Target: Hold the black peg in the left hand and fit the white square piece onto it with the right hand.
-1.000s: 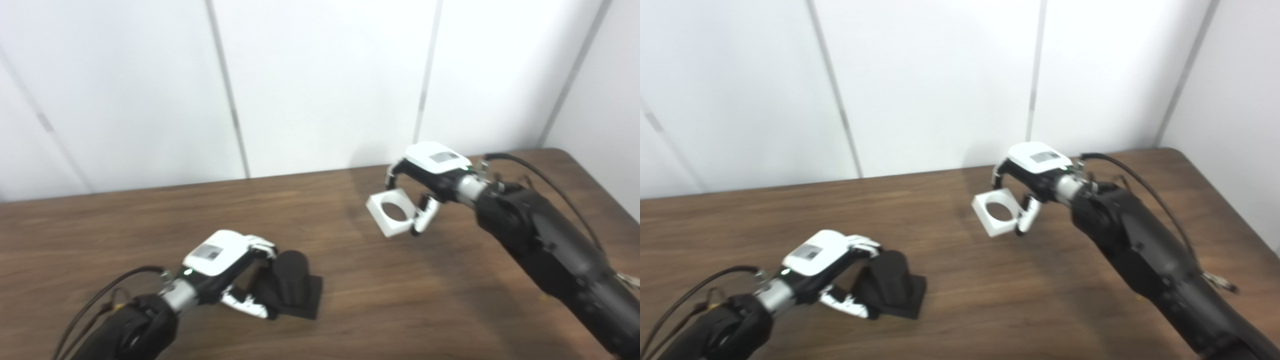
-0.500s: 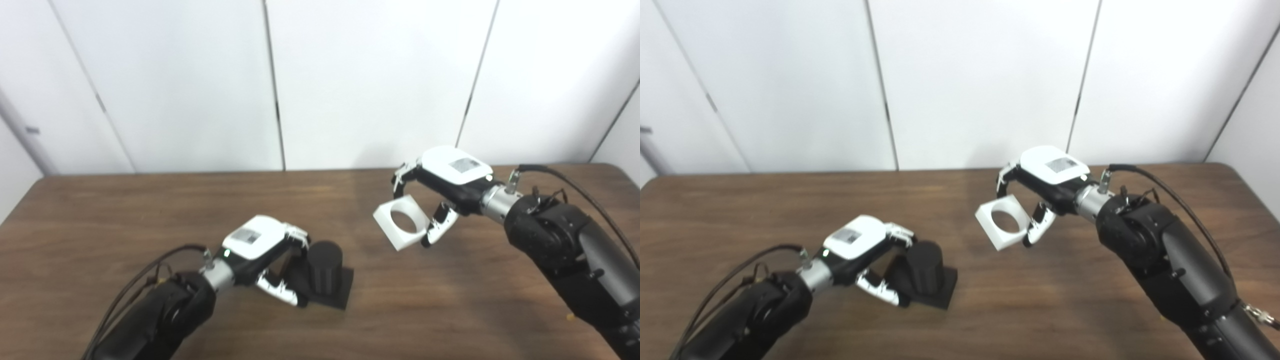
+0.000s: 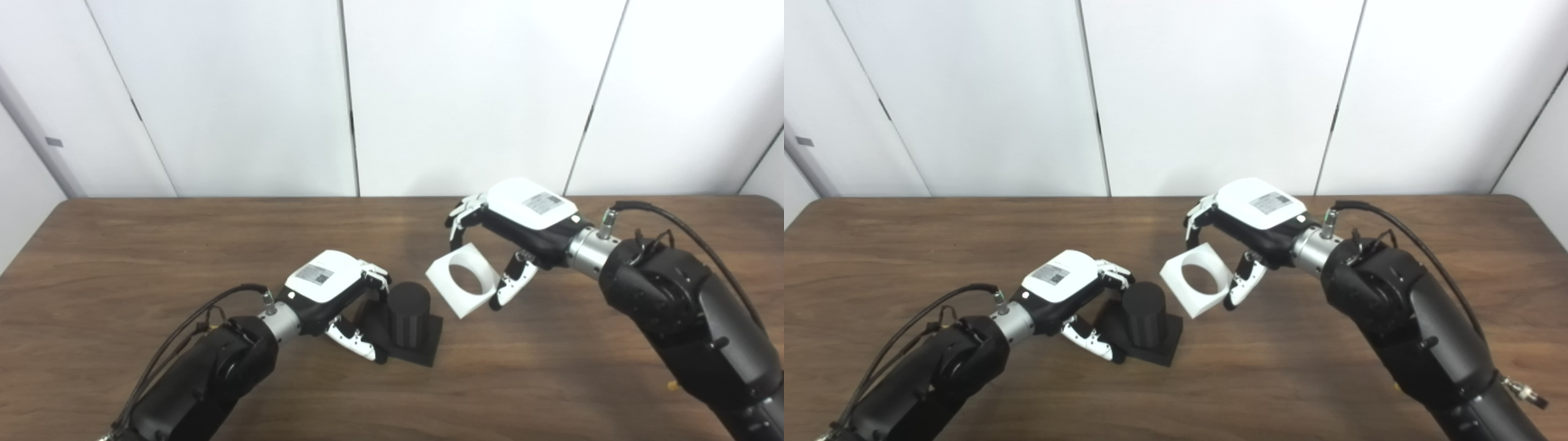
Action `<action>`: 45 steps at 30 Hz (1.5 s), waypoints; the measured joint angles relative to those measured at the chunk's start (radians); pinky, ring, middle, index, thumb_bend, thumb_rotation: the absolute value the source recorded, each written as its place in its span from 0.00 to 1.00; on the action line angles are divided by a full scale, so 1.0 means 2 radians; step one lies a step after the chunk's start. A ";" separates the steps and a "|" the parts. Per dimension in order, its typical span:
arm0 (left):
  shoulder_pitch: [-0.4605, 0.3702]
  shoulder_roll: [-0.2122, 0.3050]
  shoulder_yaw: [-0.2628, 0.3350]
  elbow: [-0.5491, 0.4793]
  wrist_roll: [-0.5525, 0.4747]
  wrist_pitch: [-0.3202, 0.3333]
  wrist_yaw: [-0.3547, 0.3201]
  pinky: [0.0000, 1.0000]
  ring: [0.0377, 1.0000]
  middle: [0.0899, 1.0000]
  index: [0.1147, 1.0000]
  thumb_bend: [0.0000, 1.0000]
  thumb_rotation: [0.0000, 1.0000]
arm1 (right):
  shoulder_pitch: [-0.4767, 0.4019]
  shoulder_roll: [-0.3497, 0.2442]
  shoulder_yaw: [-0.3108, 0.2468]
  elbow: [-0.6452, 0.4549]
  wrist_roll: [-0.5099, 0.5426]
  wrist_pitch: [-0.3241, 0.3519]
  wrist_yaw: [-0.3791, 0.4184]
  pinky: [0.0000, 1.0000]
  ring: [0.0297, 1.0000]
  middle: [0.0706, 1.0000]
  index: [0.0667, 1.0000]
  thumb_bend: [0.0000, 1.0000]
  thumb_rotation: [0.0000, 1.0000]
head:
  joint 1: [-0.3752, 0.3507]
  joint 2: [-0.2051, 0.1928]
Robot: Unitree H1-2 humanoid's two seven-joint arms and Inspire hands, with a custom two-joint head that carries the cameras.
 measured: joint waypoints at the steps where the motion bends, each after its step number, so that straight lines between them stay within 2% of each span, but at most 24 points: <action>1: 0.000 0.000 0.000 0.000 0.000 0.000 0.000 0.64 0.81 0.79 0.43 0.52 0.07 | -0.001 0.001 0.001 -0.002 0.000 -0.001 0.000 0.78 0.85 0.77 0.44 0.52 0.14 | 0.002 0.000; 11: 0.000 -0.002 0.000 0.000 0.001 0.001 0.000 0.67 0.82 0.78 0.43 0.52 0.07 | -0.010 0.022 0.005 -0.002 -0.001 -0.009 0.000 0.78 0.85 0.76 0.44 0.52 0.14 | 0.006 0.002; 26: 0.000 -0.005 0.000 0.000 0.004 0.001 0.001 0.64 0.81 0.78 0.43 0.52 0.07 | -0.012 0.055 0.021 0.004 -0.003 -0.013 0.001 0.79 0.84 0.76 0.44 0.52 0.14 | 0.009 0.001; 45: 0.001 -0.006 0.000 0.000 0.004 0.003 0.002 0.66 0.82 0.78 0.43 0.52 0.08 | -0.012 0.063 0.029 0.017 -0.006 -0.014 0.002 0.83 0.87 0.78 0.44 0.52 0.14 | 0.015 0.002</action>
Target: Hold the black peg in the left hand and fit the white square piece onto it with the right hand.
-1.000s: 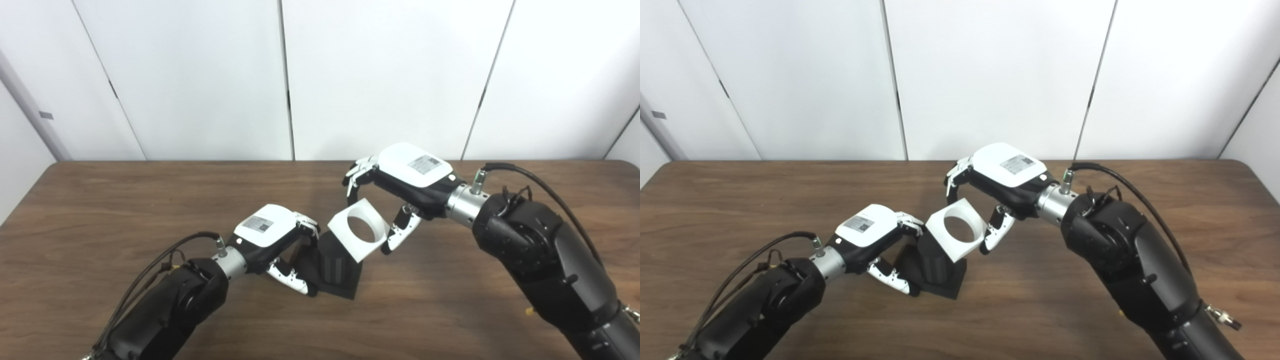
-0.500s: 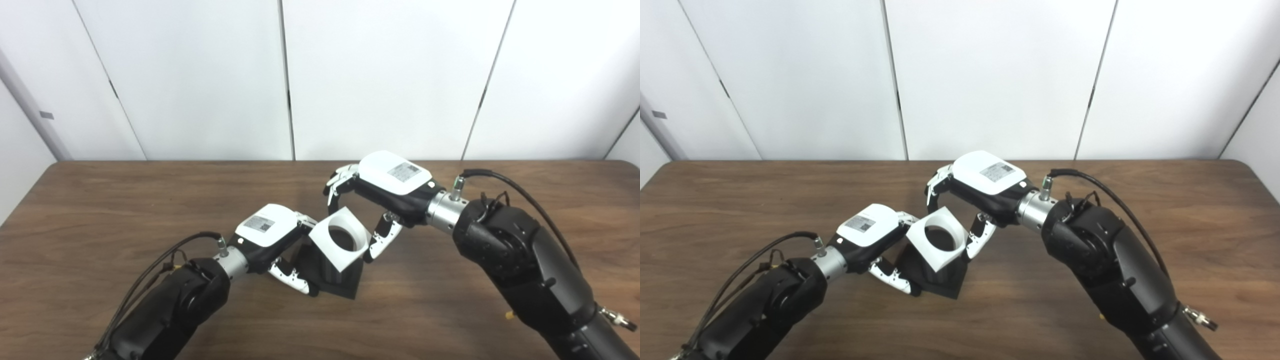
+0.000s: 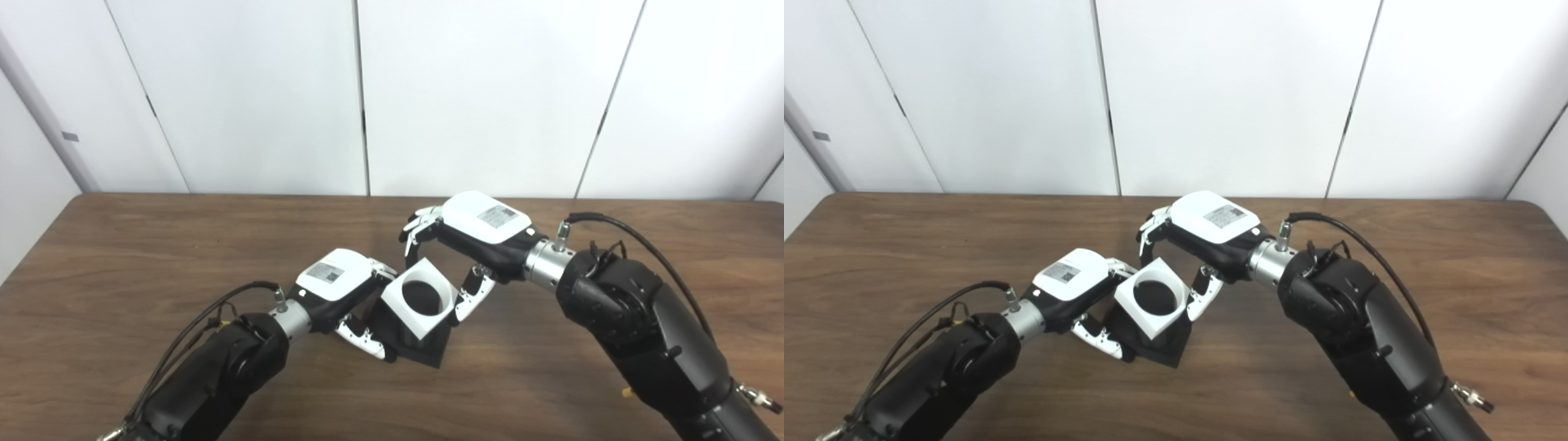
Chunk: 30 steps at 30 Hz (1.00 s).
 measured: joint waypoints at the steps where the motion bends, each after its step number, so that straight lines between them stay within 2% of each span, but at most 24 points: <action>1: 0.000 0.000 0.000 0.000 0.000 0.000 0.000 0.66 0.82 0.78 0.43 0.52 0.08 | 0.000 0.000 0.000 0.000 0.000 0.000 0.000 0.83 0.87 0.78 0.44 0.52 0.14 | 0.000 0.000; 30: 0.002 0.000 -0.002 -0.008 0.000 0.013 -0.002 0.69 0.83 0.78 0.43 0.52 0.07 | -0.001 0.010 0.003 0.031 -0.005 0.000 -0.001 0.82 0.86 0.77 0.44 0.52 0.14 | 0.002 0.007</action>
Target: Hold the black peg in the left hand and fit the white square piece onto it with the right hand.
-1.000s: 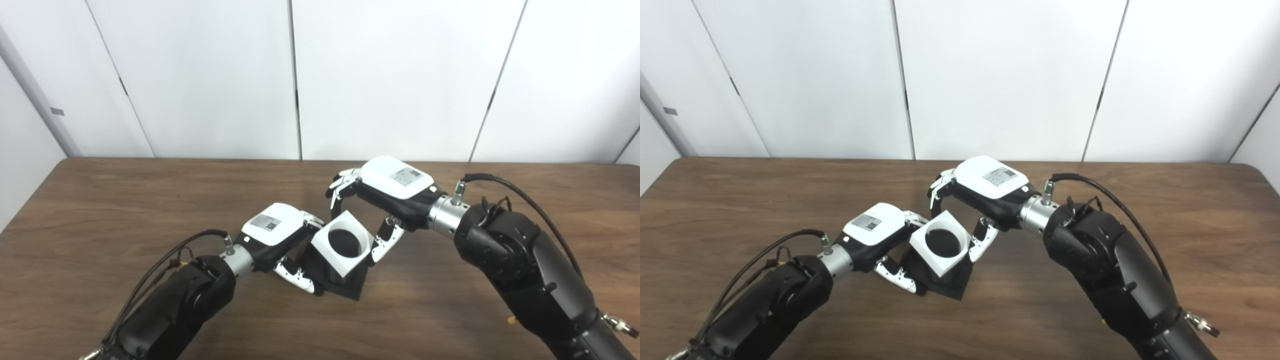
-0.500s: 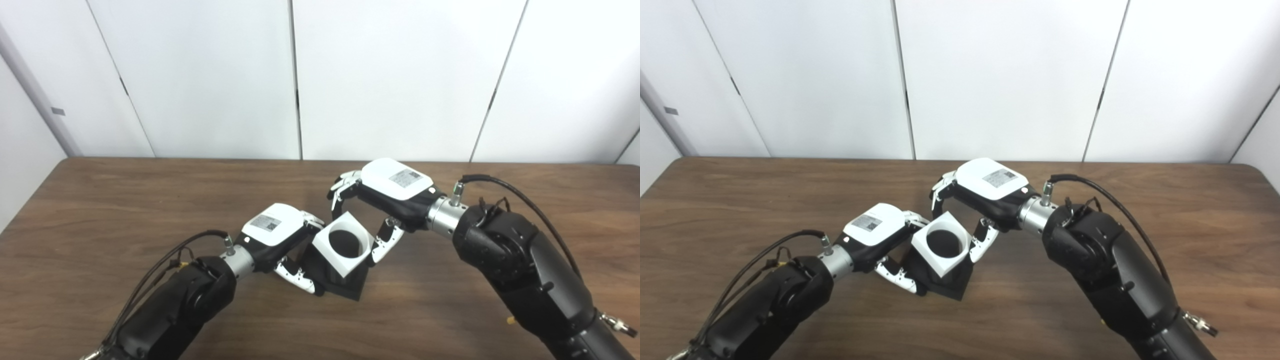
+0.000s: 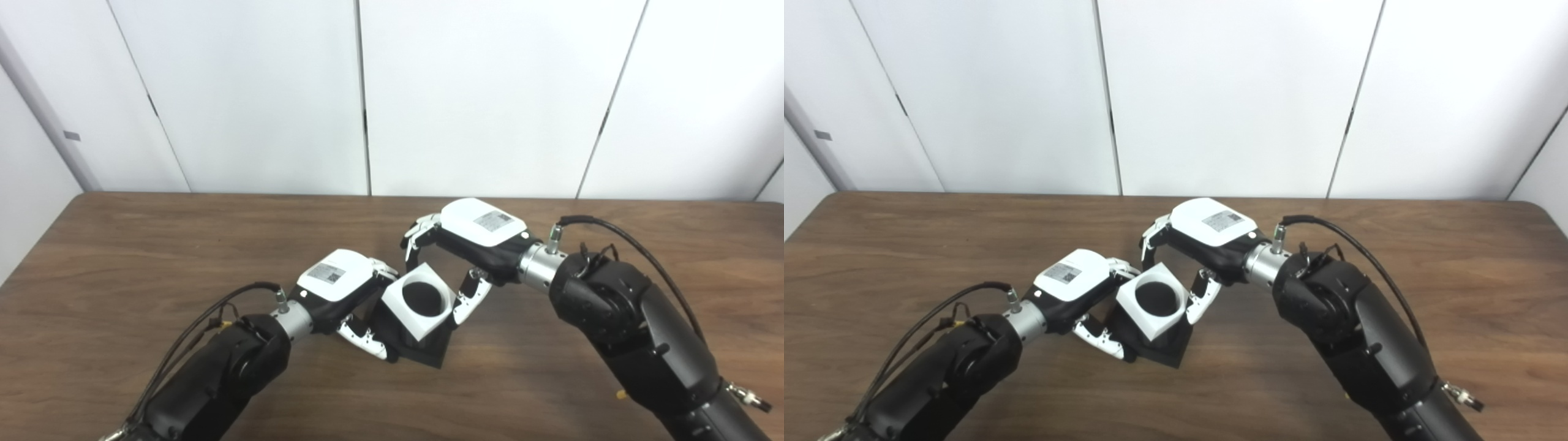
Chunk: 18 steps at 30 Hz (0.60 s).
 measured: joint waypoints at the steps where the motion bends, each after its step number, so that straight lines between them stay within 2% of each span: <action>1: 0.000 0.000 0.000 0.000 0.000 0.000 0.000 0.69 0.83 0.78 0.43 0.52 0.07 | 0.000 0.000 0.000 0.000 0.000 0.000 0.000 0.82 0.86 0.77 0.44 0.52 0.14 | 0.000 0.000; 14: 0.000 -0.001 0.000 0.000 0.000 0.000 0.000 0.66 0.82 0.78 0.43 0.52 0.07 | -0.006 0.003 0.016 0.007 -0.015 0.000 0.002 0.84 0.87 0.77 0.44 0.52 0.14 | 0.002 0.002; 17: 0.000 -0.001 0.000 0.000 0.000 0.000 0.000 0.67 0.82 0.78 0.43 0.52 0.07 | -0.011 0.002 0.020 0.008 -0.017 0.002 0.013 0.85 0.87 0.77 0.45 0.52 0.15 | 0.002 0.002; 18: 0.000 -0.001 0.000 0.000 0.000 0.000 0.000 0.67 0.82 0.78 0.43 0.52 0.07 | -0.013 0.001 0.022 0.008 -0.018 0.004 0.019 0.85 0.88 0.79 0.56 0.71 0.27 | 0.002 0.002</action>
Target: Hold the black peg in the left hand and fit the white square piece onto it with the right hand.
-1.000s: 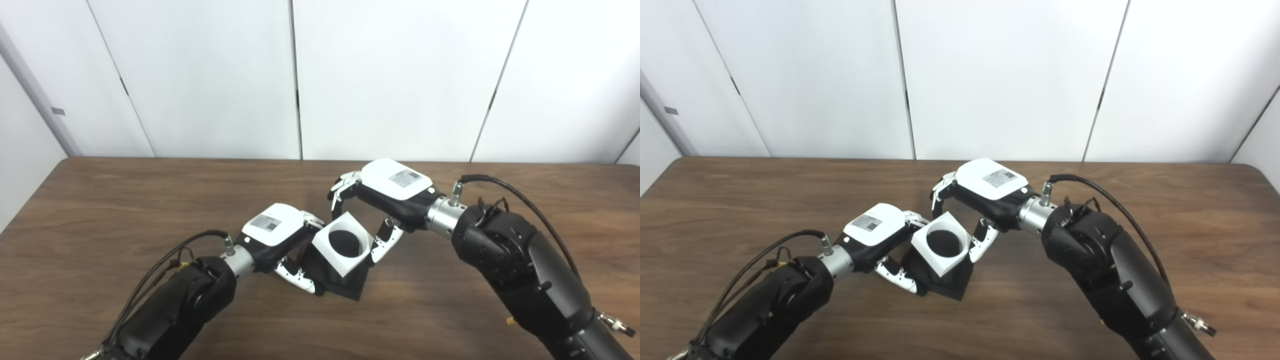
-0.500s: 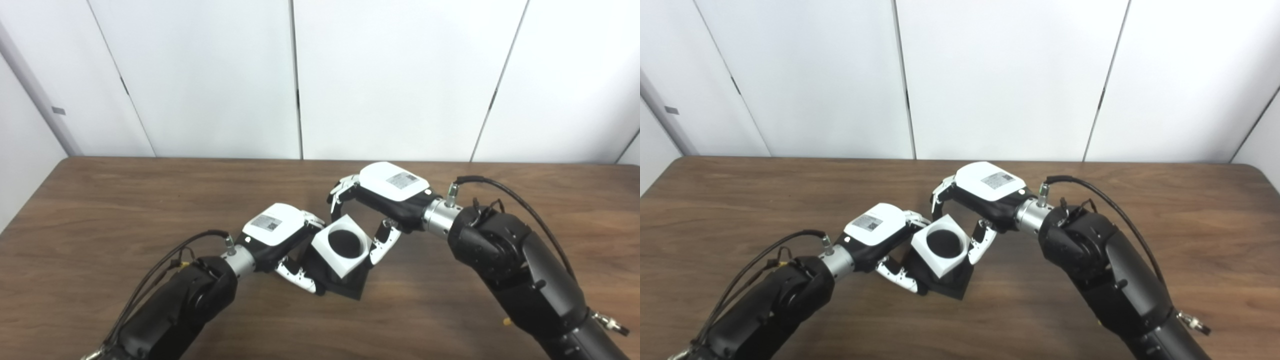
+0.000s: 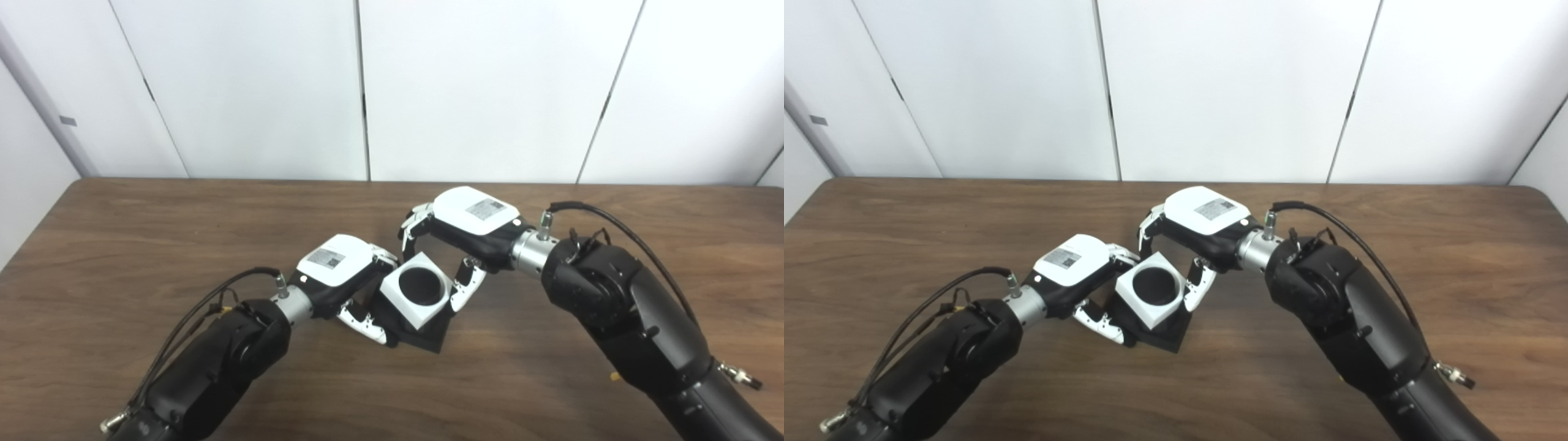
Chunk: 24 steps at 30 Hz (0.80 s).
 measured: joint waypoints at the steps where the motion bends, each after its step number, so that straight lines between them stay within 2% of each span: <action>1: 0.000 0.000 0.000 0.000 0.000 0.000 0.000 0.67 0.82 0.78 0.43 0.52 0.07 | -0.002 0.000 0.002 0.000 -0.002 0.005 0.008 0.86 0.88 0.80 0.61 0.79 0.32 | 0.000 0.000; 3: 0.000 0.000 0.000 0.000 0.000 0.000 0.000 0.67 0.82 0.78 0.43 0.52 0.07 | -0.006 -0.001 0.006 0.000 -0.005 0.015 0.029 0.86 0.89 0.81 0.66 0.88 0.36 | -0.001 0.000; 5: 0.000 -0.001 0.000 0.000 0.000 0.000 0.000 0.67 0.82 0.78 0.43 0.52 0.07 | -0.004 -0.001 0.013 0.000 -0.004 0.018 0.044 0.86 0.89 0.82 0.68 0.90 0.37 | -0.001 0.000; 19: 0.000 -0.001 0.000 0.000 0.000 0.001 -0.001 0.68 0.82 0.78 0.43 0.52 0.07 | 0.002 0.001 0.015 -0.001 -0.002 0.021 0.057 0.86 0.89 0.85 0.71 0.91 0.31 | -0.002 -0.001; 24: 0.000 -0.001 0.000 0.000 0.000 0.001 -0.001 0.68 0.83 0.77 0.43 0.52 0.07 | 0.003 0.001 0.014 -0.001 -0.002 0.021 0.057 0.86 0.90 0.85 0.72 0.89 0.31 | -0.002 -0.002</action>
